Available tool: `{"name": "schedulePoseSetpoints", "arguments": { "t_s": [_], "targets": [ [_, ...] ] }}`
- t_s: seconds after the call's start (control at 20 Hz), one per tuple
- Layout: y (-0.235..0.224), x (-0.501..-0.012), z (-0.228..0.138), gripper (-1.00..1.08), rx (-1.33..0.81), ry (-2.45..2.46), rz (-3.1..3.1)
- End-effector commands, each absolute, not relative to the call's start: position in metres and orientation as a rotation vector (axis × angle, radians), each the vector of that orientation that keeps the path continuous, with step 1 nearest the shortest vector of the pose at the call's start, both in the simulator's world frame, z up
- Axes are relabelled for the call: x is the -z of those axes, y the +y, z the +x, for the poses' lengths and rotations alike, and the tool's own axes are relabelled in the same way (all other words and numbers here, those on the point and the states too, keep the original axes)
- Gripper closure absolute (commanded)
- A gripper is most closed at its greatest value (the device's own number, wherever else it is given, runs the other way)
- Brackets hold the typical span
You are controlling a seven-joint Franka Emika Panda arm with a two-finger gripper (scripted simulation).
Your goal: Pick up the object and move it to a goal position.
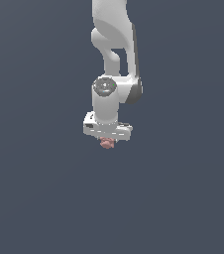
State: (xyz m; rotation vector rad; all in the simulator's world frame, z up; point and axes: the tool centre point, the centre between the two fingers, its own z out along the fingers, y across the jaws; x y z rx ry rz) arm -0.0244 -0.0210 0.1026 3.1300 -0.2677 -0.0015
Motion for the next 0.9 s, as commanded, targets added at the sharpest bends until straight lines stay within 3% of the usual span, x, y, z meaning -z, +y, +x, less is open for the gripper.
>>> {"name": "schedulePoseSetpoints", "arguments": {
  "t_s": [0.0,0.85],
  "targets": [
    [-0.012,-0.121,-0.034,1.08,0.0,-0.267,3.13],
    [0.06,-0.266,-0.105,1.08,-0.001,-0.267,3.128]
  ]
}}
